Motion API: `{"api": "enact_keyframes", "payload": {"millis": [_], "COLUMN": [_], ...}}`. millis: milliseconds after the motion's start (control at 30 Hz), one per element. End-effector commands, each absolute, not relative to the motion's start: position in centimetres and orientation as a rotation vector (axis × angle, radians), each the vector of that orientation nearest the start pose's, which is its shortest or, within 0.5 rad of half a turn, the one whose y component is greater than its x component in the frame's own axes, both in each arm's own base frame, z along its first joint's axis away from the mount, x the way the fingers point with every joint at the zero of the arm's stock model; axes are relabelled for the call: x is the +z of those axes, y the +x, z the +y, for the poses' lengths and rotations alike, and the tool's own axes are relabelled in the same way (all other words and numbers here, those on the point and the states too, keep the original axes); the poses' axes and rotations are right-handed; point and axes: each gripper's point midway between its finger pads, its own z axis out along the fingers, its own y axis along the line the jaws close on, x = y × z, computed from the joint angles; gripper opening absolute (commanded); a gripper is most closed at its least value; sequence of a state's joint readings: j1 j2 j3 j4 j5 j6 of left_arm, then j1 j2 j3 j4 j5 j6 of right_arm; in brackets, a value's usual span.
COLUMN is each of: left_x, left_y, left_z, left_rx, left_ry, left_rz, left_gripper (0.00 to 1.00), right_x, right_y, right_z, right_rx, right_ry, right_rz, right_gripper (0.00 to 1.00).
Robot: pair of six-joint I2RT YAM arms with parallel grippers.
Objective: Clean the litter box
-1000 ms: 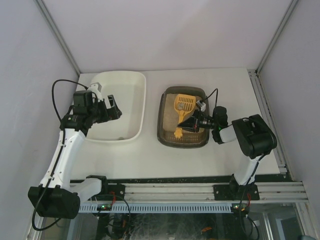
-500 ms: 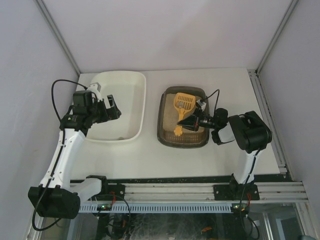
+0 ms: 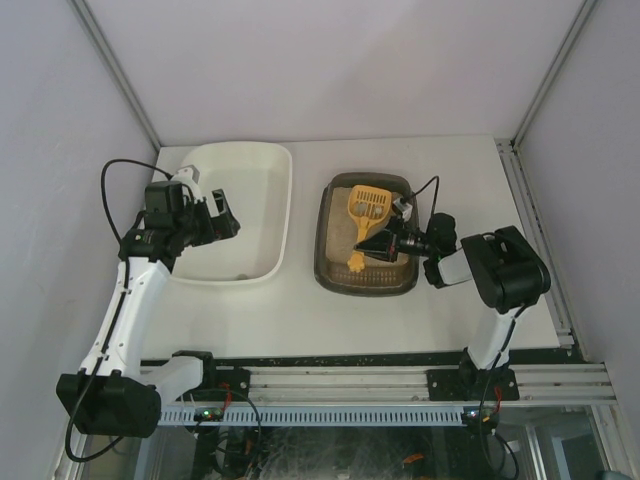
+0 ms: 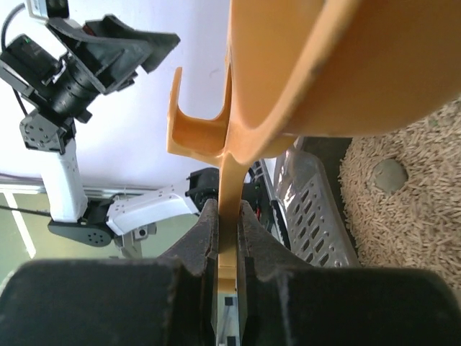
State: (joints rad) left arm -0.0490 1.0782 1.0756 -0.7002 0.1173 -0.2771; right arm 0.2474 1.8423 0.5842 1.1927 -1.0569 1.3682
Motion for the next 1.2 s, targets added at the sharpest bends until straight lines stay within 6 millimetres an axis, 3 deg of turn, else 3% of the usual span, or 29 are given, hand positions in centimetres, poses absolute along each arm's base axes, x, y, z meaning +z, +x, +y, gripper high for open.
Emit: {"api": "enact_keyframes", "payload": {"millis": [0, 67, 167, 233, 367, 500, 567, 700, 867, 1033, 1167], "left_x": [24.1, 24.7, 25.7, 26.1, 26.6, 26.9, 27.2, 27.7, 26.6, 26.7, 26.5], "left_y": [31.0, 31.3, 31.8, 31.9, 31.7, 31.6, 31.5, 31.5, 31.5, 31.6, 31.6], "left_z": [-4.0, -3.6, -3.1, -2.6, 0.1, 1.1, 2.3, 4.7, 6.5, 8.7, 11.0], "left_rx": [-0.273, -0.247, -0.226, -0.224, -0.181, -0.289, -0.290, -0.328, -0.401, -0.250, -0.124], "left_ry": [-0.177, -0.152, -0.066, -0.057, -0.161, -0.207, -0.256, -0.364, -0.460, -0.476, -0.606], "left_rz": [2.185, 2.166, 2.140, 2.129, 2.140, 2.146, 2.143, 2.163, 2.179, 2.176, 2.140], "left_gripper": [1.00, 1.00, 1.00, 1.00, 1.00, 1.00, 1.00, 1.00, 1.00, 1.00, 1.00], "right_x": [15.7, 16.2, 16.2, 16.3, 17.3, 16.7, 17.7, 18.4, 16.3, 14.2, 13.0], "right_y": [29.9, 29.9, 28.1, 27.7, 27.5, 26.9, 27.2, 27.6, 28.7, 28.1, 28.0], "right_z": [24.7, 25.0, 27.5, 28.1, 29.3, 32.3, 34.2, 36.9, 38.4, 39.2, 39.6], "right_rx": [1.970, 2.012, 2.005, 1.981, 1.932, 1.724, 1.623, 1.587, 1.285, 0.968, 0.651], "right_ry": [0.074, 0.068, -0.068, -0.087, -0.165, -0.346, -0.464, -0.531, -0.584, -0.676, -0.780], "right_rz": [1.950, 1.926, 1.988, 2.030, 2.089, 2.255, 2.278, 2.330, 2.523, 2.643, 2.657], "right_gripper": [0.00, 0.00, 0.00, 0.00, 0.00, 0.00, 0.00, 0.00, 0.00, 0.00, 0.00]}}
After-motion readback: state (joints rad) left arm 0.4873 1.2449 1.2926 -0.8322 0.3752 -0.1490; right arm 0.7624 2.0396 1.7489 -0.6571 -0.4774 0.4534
